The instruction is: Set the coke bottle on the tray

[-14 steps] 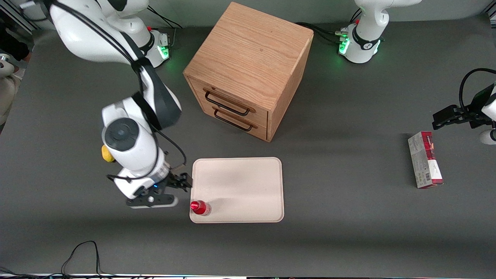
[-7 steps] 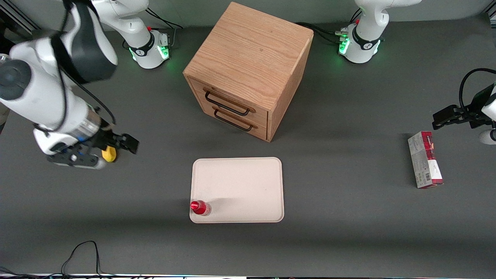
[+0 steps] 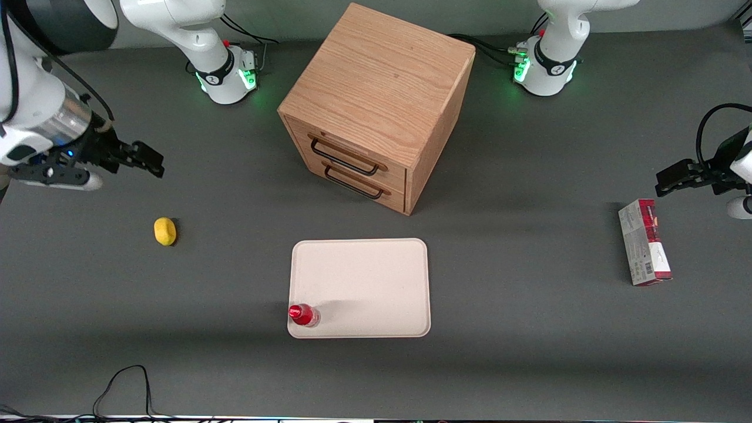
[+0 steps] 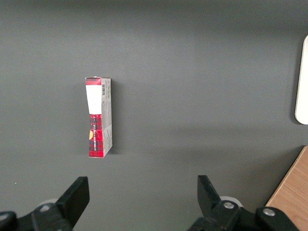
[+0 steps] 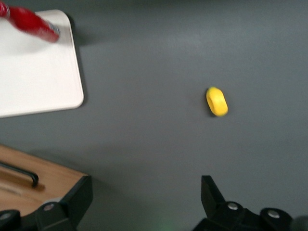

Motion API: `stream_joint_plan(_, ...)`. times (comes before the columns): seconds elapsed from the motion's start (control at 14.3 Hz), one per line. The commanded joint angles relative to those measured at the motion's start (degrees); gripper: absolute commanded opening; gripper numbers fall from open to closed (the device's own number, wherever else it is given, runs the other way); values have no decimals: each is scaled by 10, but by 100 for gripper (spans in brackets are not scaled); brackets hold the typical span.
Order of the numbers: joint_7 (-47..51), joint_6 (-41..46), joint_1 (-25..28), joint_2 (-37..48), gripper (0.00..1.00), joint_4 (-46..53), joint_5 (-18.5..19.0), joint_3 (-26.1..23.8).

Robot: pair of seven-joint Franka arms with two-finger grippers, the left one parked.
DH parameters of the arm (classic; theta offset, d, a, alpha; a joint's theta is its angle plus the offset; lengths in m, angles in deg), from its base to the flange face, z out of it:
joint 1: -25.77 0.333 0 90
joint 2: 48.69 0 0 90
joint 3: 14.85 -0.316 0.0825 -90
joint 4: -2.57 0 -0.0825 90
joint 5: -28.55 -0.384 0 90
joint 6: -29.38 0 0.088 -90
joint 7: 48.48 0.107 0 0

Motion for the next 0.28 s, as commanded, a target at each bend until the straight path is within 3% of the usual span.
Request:
stream_joint_plan(0.0, -35, 19, -8, 32, 100, -19, -15, 7)
stream_joint_plan(0.21, -35, 19, -8, 33, 100, -17, -15, 7)
